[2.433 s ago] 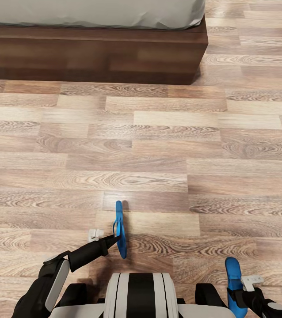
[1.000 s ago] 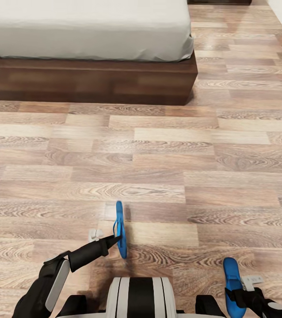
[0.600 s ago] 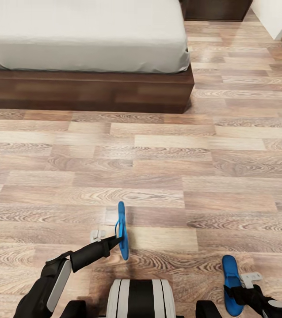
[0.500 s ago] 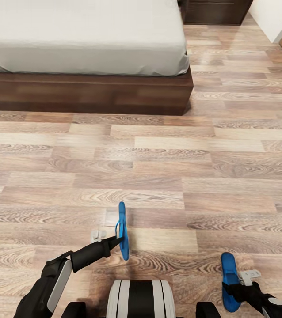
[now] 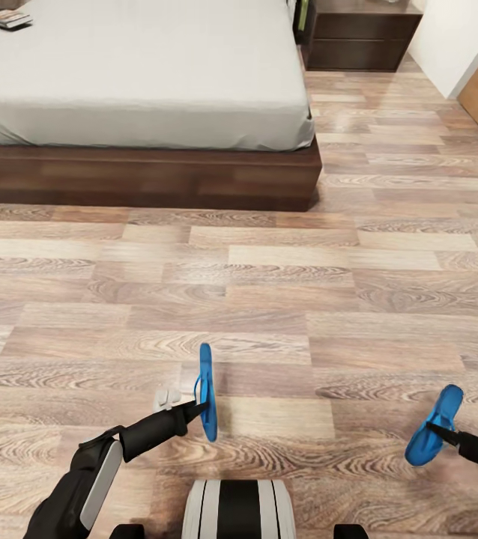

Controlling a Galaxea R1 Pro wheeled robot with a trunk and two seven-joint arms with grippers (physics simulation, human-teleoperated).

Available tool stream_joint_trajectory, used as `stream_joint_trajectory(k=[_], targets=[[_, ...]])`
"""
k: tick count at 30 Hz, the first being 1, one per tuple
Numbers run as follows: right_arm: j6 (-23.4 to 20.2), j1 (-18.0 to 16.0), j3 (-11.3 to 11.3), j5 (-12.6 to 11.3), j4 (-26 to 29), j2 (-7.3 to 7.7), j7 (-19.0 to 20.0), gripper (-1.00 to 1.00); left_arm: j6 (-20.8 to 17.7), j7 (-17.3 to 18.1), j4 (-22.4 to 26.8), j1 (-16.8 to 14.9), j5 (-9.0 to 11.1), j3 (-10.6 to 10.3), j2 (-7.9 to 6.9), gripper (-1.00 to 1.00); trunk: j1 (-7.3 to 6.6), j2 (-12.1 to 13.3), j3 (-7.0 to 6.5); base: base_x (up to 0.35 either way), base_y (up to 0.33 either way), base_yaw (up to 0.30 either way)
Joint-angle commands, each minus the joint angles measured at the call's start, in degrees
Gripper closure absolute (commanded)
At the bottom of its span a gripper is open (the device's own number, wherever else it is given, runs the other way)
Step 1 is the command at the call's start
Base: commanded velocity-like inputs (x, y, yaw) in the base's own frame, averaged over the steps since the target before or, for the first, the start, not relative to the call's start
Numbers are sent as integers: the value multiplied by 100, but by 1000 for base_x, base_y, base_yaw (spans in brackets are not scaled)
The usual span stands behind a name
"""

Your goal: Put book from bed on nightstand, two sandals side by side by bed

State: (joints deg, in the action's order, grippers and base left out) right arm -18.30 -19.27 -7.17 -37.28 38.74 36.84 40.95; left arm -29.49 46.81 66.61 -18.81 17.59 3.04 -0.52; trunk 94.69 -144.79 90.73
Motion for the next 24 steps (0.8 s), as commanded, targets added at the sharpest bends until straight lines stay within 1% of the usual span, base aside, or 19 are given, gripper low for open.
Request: stream_joint_trajectory(k=[1, 2, 5, 7, 8, 12, 16, 19, 22, 23, 24], targets=[[-190, 1, -4, -128, -11, 58, 289, 100, -40, 5, -2, -1, 25, 3, 0, 100, -3, 0, -20, 0, 0, 0], [-419, 2, -7, -207, -18, 118, 660, 100, -40, 0, -4, 0, 25, 4, -2, 100, -5, 2, -42, 0, 0, 0], [-939, 2, -3, -275, -23, 163, 1329, 100, -40, -4, -40, 0, 19, 4, -3, 100, -13, 6, -108, 0, 0, 0], [-1058, 2, -1, -283, -24, 174, 1644, 100, -39, -5, -57, -1, 18, 6, -1, 100, -18, 9, -153, 0, 0, 0], [-1099, 2, 2, -286, -25, 178, 1907, 100, -39, -5, -73, 0, 17, 9, -5, 100, -21, 10, -175, 0, 0, 0], [-1140, 2, -1, -264, -25, 177, 2721, 100, -34, -11, -216, -2, 10, 6, -9, 100, -31, 15, -263, 0, 0, 0], [-1235, 2, -16, -272, -22, 169, 2864, 100, -32, -6, -258, -2, 8, 4, -9, 100, -42, 21, -352, 0, 0, 0], [-1568, 2, -15, -267, -14, 155, 2853, 100, -31, -8, -274, -1, 8, -9, -3, 100, -49, 25, -418, 0, 0, 0], [-1856, -4, -10, -269, 41, 134, 2820, 100, -31, -17, -285, -1, 8, -151, -1, 100, -57, 29, -485, 0, 0, 0], [-1919, -13, -3, -257, 85, -13, 2639, 100, -31, -33, -287, -2, 11, -253, -1, 100, -60, 30, -507, 0, 0, 0], [-1943, -19, 2, -248, 120, -200, 2420, 100, -31, -70, -287, -3, 11, -306, -1, 100, -62, 31, -529, 0, 0, 0]])
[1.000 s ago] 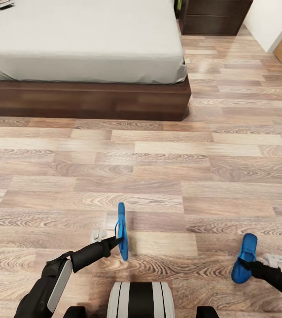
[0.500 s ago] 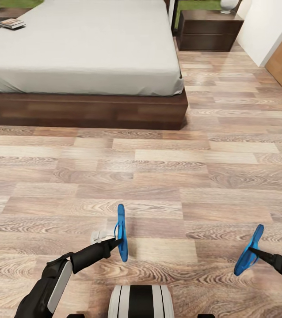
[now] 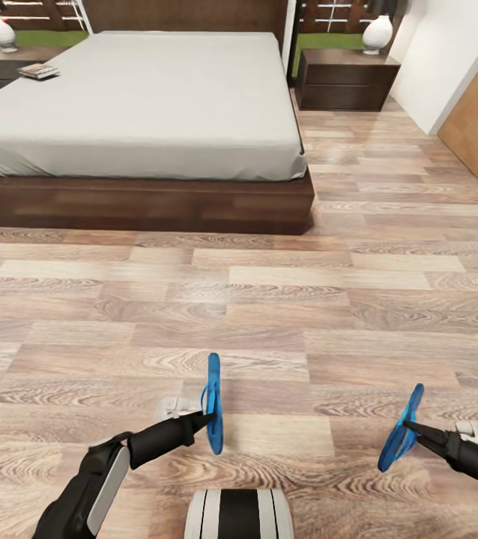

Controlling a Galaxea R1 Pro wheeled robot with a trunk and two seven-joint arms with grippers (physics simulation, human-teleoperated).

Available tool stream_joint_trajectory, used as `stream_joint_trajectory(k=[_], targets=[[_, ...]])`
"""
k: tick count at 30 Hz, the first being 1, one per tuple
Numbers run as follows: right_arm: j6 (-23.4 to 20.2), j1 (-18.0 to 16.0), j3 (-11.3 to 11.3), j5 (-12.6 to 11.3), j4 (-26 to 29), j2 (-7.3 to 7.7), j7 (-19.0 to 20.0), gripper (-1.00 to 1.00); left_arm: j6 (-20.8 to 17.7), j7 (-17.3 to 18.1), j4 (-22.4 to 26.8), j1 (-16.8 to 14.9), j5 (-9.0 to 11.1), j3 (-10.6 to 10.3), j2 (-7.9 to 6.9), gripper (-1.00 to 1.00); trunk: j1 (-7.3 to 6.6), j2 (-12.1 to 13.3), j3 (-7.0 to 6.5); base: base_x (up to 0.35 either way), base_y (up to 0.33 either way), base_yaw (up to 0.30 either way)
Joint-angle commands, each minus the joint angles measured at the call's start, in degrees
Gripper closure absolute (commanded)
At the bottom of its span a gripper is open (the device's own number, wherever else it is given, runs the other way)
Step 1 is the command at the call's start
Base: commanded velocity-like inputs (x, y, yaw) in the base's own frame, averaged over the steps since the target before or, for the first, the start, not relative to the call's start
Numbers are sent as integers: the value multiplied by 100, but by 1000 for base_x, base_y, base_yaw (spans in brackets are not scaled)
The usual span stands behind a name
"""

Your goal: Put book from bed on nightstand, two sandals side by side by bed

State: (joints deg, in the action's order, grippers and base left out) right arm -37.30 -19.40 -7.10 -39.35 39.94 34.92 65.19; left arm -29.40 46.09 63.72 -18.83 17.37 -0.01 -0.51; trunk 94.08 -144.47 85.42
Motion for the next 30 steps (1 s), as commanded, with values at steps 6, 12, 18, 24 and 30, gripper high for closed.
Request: stream_joint_trajectory(k=[6, 12, 18, 24, 30], targets=[[-75, -219, 11, -14, 395, -1579, -2323, 100, -38, -499, 1, 2, 45, -94, -6, 100, -17, 7, -131, 0, 0, 0], [-84, -247, 25, -26, 725, -1749, -2463, 100, -42, -563, -103, 1, 53, -103, -2, 100, -32, 15, -264, 0, 0, 0], [-85, -249, 31, -37, 848, -1759, -2386, 100, -32, -575, -173, 2, 48, -112, 29, 100, -48, 23, -397, 0, 0, 0], [-85, -249, 35, -38, 951, -1769, -2345, 100, -31, -575, -175, 2, 51, -180, 49, 100, -63, 31, -529, 0, 0, 0], [-63, -249, 235, -31, 971, -1959, -2344, 100, -31, -555, -174, 2, 54, -191, 84, 100, -78, 39, -662, 0, 0, 0]])
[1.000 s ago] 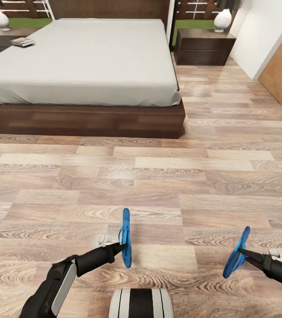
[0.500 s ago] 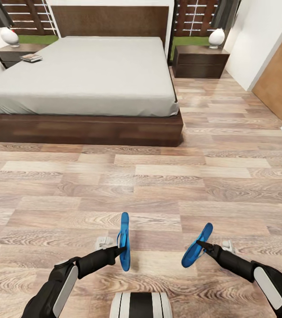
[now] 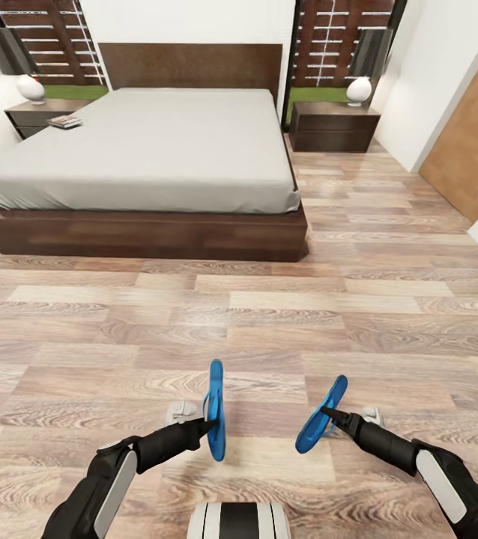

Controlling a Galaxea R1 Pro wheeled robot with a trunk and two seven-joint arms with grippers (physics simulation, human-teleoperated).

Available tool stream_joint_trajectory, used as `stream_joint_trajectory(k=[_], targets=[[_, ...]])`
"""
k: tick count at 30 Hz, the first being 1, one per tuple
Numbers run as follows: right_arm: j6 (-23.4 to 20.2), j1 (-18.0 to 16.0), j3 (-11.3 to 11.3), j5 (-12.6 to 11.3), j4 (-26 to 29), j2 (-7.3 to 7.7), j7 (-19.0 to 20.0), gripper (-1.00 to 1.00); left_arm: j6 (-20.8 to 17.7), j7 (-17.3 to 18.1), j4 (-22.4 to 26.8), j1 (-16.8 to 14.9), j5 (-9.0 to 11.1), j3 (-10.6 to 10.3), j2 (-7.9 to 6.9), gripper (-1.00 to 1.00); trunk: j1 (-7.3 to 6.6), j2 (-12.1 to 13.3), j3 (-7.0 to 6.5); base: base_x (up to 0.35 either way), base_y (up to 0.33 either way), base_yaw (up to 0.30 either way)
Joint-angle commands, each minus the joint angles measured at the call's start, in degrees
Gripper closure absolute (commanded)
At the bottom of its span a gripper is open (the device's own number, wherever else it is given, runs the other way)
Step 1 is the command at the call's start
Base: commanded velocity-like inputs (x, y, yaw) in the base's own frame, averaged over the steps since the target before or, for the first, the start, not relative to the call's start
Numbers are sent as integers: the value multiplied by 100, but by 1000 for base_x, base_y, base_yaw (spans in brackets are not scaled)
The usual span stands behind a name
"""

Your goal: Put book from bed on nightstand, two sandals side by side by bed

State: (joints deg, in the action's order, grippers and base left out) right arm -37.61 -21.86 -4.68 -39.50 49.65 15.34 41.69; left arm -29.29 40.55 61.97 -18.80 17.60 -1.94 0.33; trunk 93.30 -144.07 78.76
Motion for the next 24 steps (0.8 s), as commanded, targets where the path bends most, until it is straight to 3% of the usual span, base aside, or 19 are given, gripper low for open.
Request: stream_joint_trajectory(k=[1, 8, 24], targets=[[-20, -2, 30, -15, 0, -17, 3, 100, -41, 5, 2, -1, 32, 1, 1, 100, -3, 0, -19, 0, 0, 0], [7, -2, 232, -9, 1, -56, -3, 100, -41, 11, 2, -1, 33, 1, 2, 100, -21, 10, -174, 0, 0, 0], [-1, -2, 247, -11, 173, -57, 6, 100, -41, -1, 4, -1, 27, 1, 3, 100, -63, 31, -529, 0, 0, 0]])
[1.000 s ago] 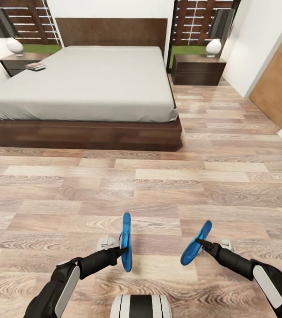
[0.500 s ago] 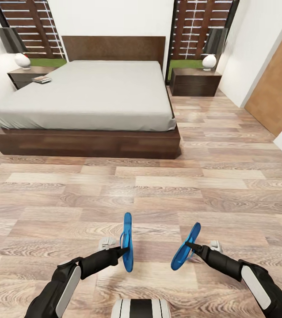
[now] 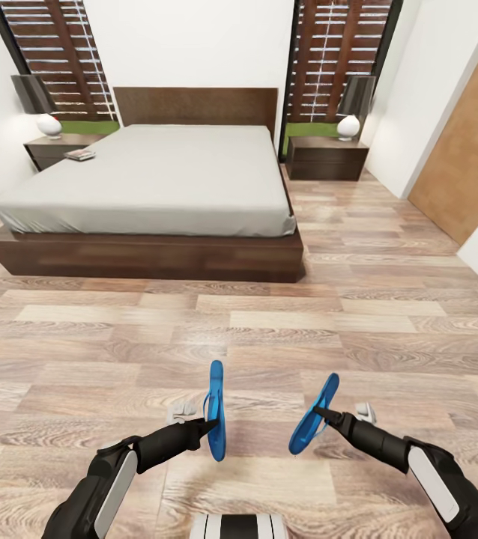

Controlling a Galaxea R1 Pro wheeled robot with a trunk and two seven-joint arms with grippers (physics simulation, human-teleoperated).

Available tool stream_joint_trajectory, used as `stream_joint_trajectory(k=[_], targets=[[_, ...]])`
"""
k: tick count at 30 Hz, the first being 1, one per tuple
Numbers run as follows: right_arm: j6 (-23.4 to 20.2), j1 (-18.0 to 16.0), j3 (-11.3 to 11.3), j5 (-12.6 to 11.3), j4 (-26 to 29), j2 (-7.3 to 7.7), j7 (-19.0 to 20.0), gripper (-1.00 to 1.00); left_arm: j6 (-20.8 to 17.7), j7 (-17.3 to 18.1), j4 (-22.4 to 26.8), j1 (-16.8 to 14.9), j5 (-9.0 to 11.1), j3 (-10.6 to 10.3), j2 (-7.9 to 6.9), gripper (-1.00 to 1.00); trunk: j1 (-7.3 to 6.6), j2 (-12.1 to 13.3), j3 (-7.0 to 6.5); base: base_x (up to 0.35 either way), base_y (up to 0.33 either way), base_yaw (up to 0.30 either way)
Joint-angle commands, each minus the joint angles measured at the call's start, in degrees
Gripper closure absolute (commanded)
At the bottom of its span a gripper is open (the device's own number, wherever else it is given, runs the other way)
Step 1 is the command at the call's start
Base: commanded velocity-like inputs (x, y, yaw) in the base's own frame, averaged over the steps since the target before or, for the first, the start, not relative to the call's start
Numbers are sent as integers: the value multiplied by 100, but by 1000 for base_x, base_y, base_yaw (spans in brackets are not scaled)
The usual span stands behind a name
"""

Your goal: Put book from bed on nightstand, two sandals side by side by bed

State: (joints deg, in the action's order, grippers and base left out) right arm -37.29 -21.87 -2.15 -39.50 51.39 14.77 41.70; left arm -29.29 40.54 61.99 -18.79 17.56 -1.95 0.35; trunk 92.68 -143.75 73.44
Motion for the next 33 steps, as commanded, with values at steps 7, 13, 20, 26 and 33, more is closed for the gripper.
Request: stream_joint_trajectory(k=[7, 13, 20, 26, 33], targets=[[-33, -1, -5, -11, 37, 0, 5, 100, -42, 0, 3, -2, 34, 1, 0, 100, -19, 8, -152, 0, 0, 0], [-33, -1, -5, -7, 38, 0, 5, 100, -42, -4, -2, -2, 33, 1, 0, 100, -34, 16, -285, 0, 0, 0], [-33, -1, -5, -9, 38, 0, 5, 100, -42, -11, -3, -3, 37, -6, 0, 100, -52, 26, -440, 0, 0, 0], [-33, -1, -5, -6, 38, 0, 5, 100, -42, -11, -3, -2, 37, -29, 1, 100, -68, 34, -573, 0, 0, 0], [-33, -1, -5, -6, 38, 0, 5, 100, -42, -11, -3, -2, 37, -34, 0, 100, -86, 43, -728, 0, 0, 0]])
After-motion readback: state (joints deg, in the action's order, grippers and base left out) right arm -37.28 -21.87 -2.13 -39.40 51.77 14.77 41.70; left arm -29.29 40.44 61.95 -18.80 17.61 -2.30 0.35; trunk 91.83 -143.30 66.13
